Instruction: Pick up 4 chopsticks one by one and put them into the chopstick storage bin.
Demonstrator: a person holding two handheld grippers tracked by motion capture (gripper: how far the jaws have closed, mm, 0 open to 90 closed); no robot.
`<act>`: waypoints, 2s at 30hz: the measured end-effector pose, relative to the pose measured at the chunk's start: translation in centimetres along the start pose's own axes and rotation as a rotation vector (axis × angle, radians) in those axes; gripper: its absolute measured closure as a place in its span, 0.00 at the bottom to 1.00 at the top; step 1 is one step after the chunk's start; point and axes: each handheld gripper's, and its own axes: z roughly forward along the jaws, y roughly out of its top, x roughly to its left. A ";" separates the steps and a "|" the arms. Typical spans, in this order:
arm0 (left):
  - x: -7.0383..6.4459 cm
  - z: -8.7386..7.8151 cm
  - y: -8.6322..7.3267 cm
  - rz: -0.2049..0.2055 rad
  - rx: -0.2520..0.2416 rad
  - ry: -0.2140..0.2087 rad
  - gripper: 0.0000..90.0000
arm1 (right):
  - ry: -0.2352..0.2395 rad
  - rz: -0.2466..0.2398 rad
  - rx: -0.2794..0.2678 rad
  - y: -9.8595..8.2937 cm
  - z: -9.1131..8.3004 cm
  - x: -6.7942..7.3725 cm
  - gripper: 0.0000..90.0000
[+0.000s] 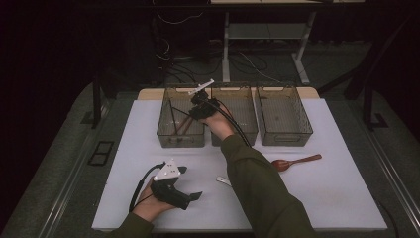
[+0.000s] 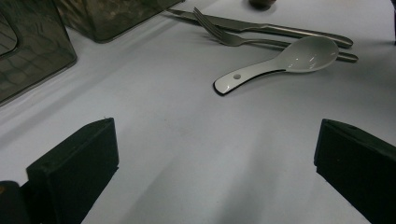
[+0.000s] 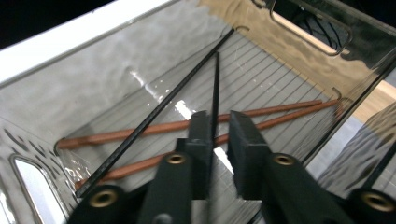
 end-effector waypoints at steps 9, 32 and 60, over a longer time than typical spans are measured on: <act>0.0 0.0 0.0 0.002 0.003 0.004 0.00 | 0.057 0.045 -0.035 0.1 -2.2 -0.5 0.55; 0.0 0.1 -0.1 0.002 0.015 0.019 0.00 | 0.153 -0.015 -0.109 -6.6 -10.7 -1.5 0.37; 0.2 0.0 -0.2 -0.005 0.020 0.023 0.00 | 0.154 -0.008 -0.179 -16.3 -19.3 -3.9 0.37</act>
